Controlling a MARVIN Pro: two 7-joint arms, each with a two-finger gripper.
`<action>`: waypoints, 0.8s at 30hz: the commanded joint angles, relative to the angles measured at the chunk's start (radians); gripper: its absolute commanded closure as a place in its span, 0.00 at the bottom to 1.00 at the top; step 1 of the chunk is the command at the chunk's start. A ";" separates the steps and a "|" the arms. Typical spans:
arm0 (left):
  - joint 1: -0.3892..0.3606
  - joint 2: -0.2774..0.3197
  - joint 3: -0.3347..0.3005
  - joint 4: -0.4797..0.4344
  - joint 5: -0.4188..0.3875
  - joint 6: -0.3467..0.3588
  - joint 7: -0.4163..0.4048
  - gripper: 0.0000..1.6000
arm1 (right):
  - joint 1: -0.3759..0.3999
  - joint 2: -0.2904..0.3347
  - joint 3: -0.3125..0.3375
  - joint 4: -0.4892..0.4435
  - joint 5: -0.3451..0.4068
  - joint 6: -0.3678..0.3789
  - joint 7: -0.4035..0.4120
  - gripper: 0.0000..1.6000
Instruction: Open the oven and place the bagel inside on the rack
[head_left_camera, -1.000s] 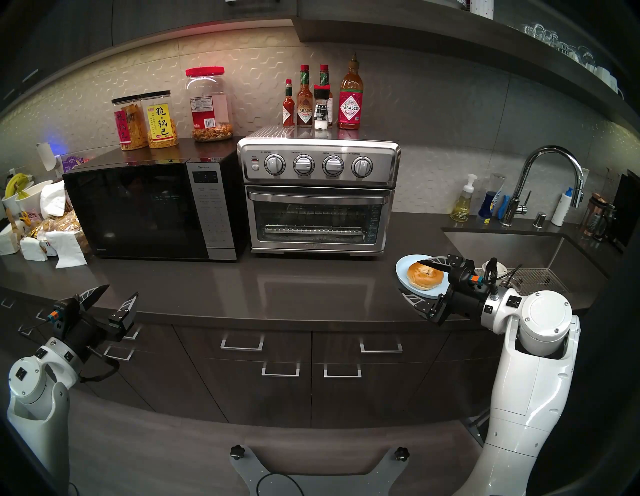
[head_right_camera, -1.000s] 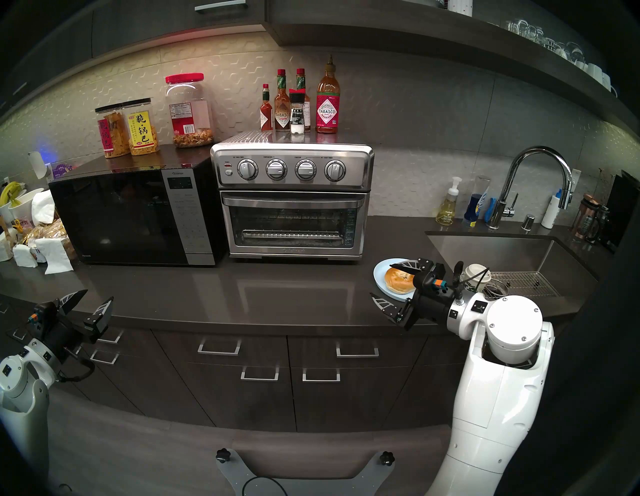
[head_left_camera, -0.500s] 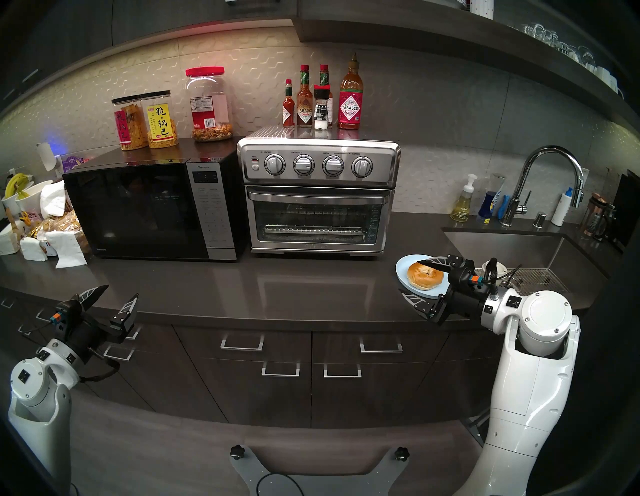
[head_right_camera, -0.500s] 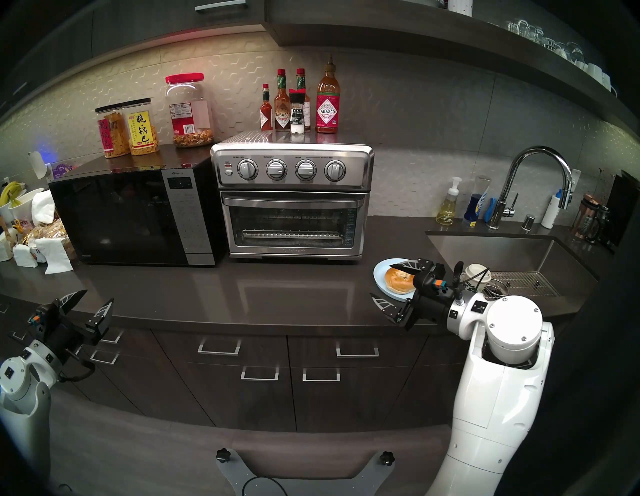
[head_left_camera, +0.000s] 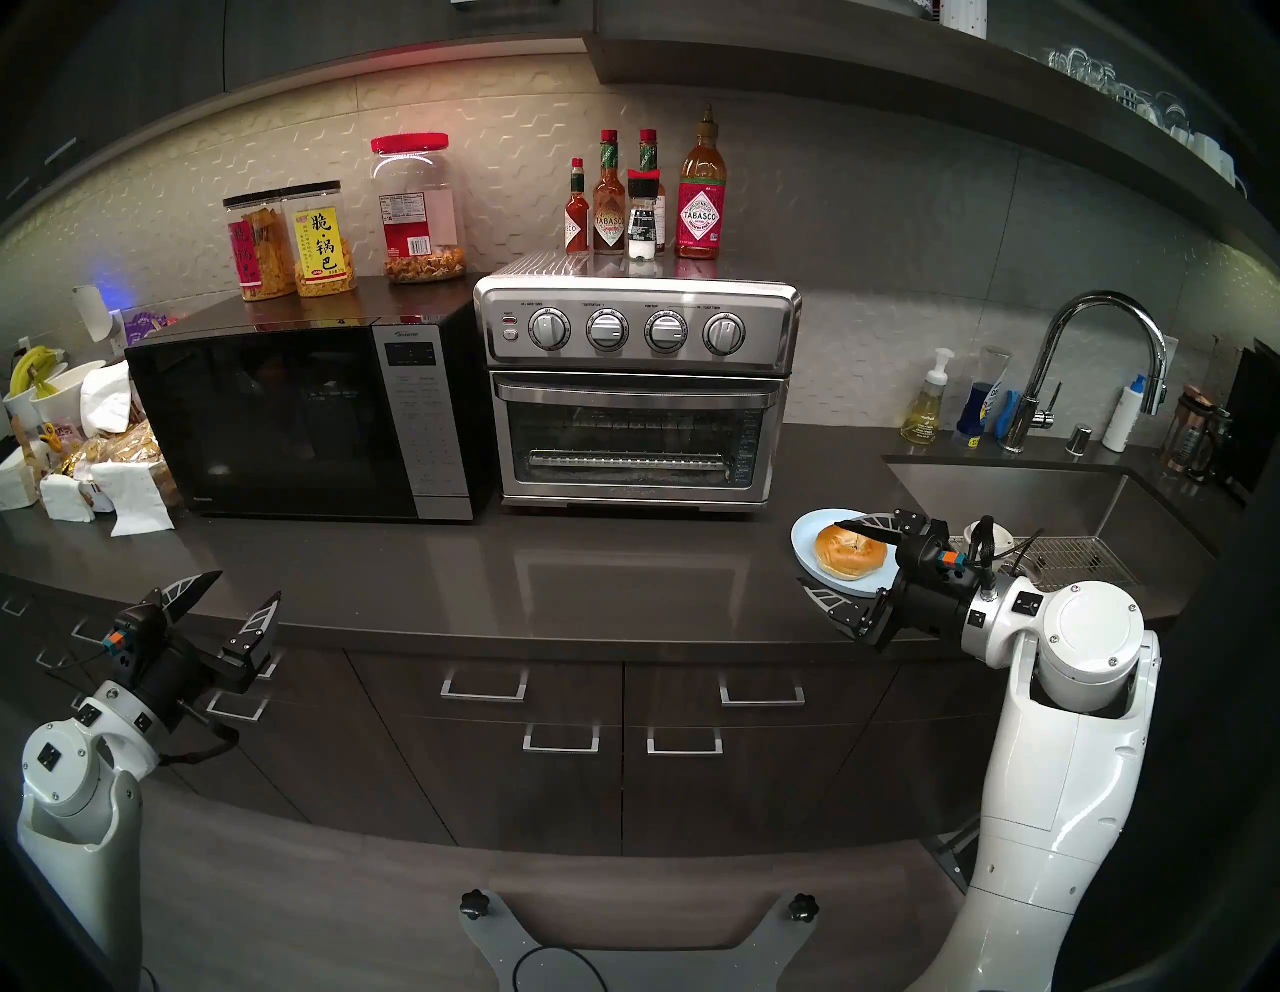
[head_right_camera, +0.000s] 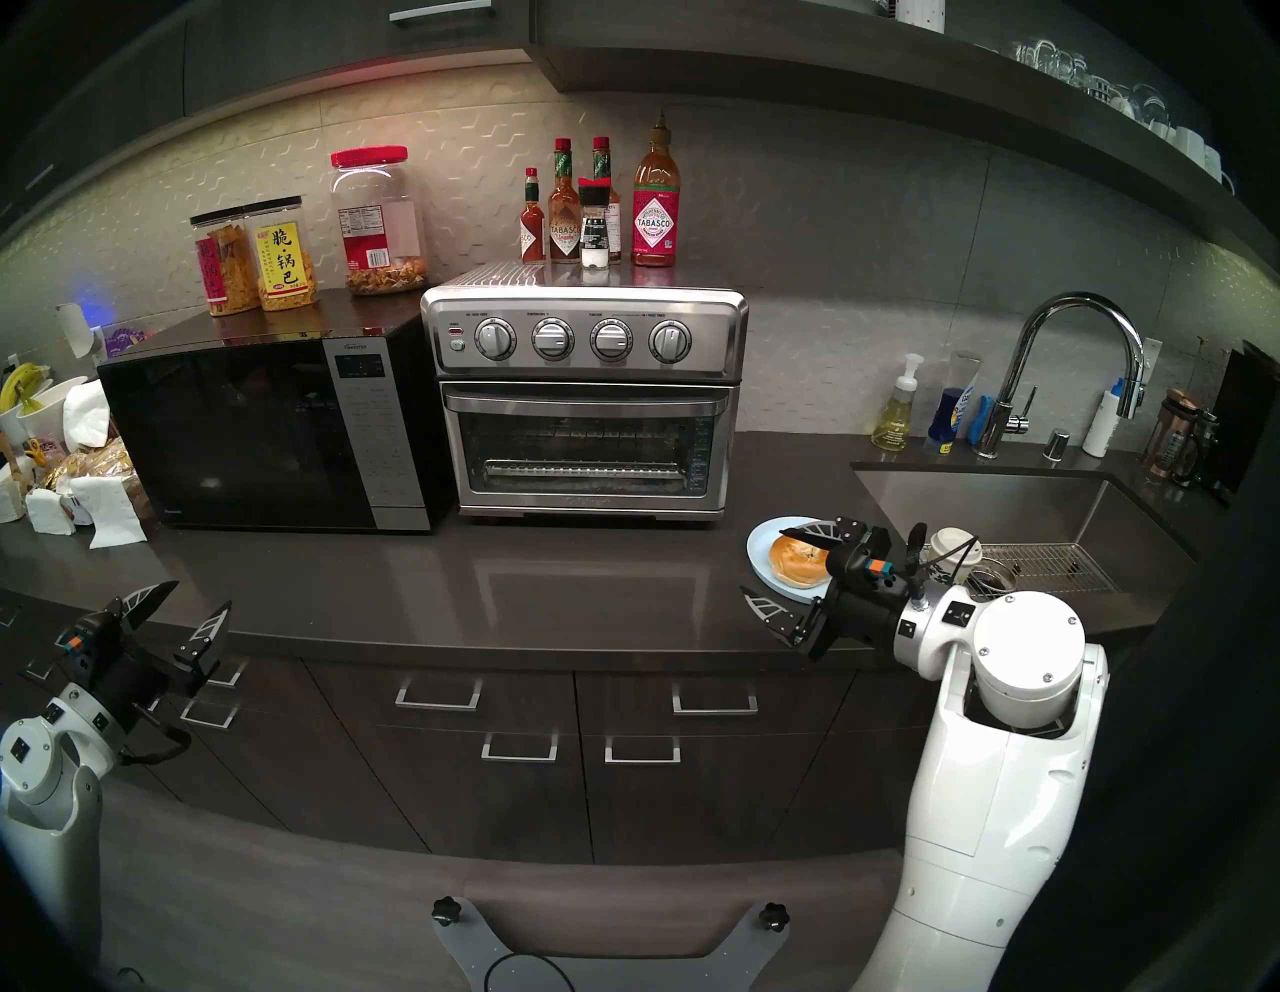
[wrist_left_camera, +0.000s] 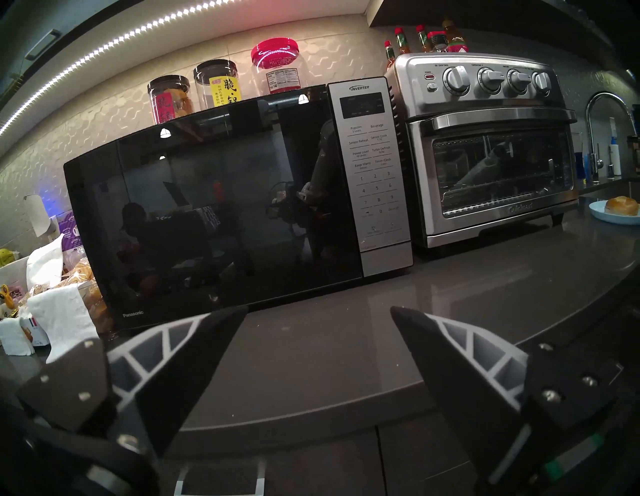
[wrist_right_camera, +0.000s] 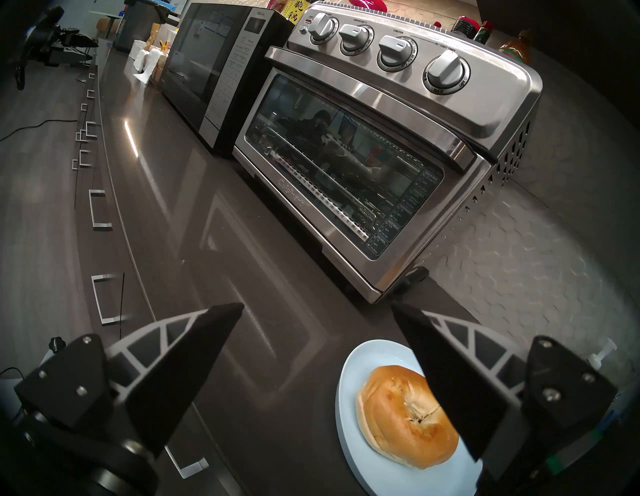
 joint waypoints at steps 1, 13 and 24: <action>-0.005 0.006 -0.017 -0.004 -0.019 -0.004 -0.016 0.00 | 0.007 -0.001 -0.001 -0.014 0.005 0.000 0.000 0.00; -0.020 -0.009 -0.004 0.015 0.027 -0.073 -0.012 0.00 | 0.007 -0.001 -0.001 -0.014 0.005 0.000 -0.001 0.00; -0.039 -0.008 0.000 0.057 0.059 -0.155 -0.043 0.00 | 0.007 -0.001 -0.001 -0.014 0.005 0.000 -0.001 0.00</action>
